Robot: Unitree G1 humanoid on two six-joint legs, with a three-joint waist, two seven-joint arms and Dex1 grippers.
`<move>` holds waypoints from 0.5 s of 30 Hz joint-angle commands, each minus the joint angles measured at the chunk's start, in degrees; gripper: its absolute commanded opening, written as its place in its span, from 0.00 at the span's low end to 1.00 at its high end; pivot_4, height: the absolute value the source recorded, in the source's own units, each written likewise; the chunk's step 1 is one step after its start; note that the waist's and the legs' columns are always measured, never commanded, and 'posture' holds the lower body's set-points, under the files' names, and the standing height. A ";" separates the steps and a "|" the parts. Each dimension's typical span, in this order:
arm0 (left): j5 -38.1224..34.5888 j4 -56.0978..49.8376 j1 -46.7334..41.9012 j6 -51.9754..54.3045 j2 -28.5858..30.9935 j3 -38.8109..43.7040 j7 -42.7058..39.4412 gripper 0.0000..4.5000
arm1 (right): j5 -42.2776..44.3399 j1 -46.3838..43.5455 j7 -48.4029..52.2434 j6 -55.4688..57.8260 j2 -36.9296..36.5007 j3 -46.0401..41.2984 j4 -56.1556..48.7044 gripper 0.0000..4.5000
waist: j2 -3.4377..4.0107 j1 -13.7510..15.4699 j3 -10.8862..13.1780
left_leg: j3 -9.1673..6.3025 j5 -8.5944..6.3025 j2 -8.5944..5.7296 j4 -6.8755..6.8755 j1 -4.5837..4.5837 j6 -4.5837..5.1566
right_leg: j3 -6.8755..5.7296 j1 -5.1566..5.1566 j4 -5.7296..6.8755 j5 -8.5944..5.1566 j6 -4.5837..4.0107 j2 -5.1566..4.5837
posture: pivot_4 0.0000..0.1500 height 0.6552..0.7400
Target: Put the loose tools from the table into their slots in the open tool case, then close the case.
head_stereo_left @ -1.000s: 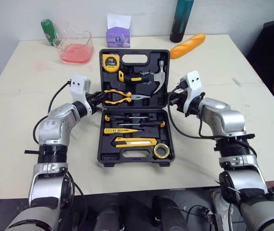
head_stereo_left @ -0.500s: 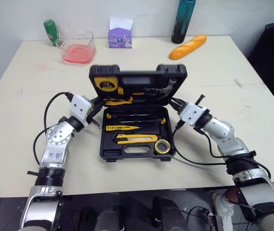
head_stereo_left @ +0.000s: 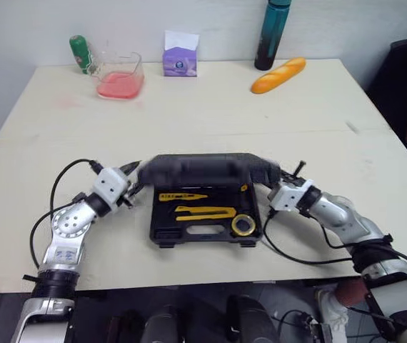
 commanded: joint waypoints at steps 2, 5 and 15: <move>-5.55 -6.43 4.82 4.39 4.01 5.86 -2.79 0.72 | 10.05 3.67 10.72 1.69 -3.56 -2.64 -4.17 0.70 | 0.02 -0.31 0.01 | -0.01 -0.03 0.00 -0.02 0.04 0.03 | 0.05 -0.01 -0.01 0.01 0.01 -0.03 | 1.00 1.00; -10.41 -9.91 10.20 9.18 7.88 12.05 -5.46 0.72 | 22.39 8.39 22.49 10.49 -7.52 -6.19 -10.24 0.70 | 0.01 -0.31 0.01 | -0.04 -0.03 0.08 0.01 0.08 0.02 | 0.01 0.02 -0.01 0.03 -0.01 0.00 | 1.00 1.00; -19.27 -23.68 17.67 20.75 10.35 17.34 -10.28 0.72 | 42.58 23.00 38.67 31.53 -11.43 -17.82 -29.53 0.70 | 0.03 -0.07 0.01 | -0.21 -0.23 0.25 0.06 0.22 -0.09 | -0.09 0.27 -0.14 0.05 -0.16 0.02 | 1.00 1.00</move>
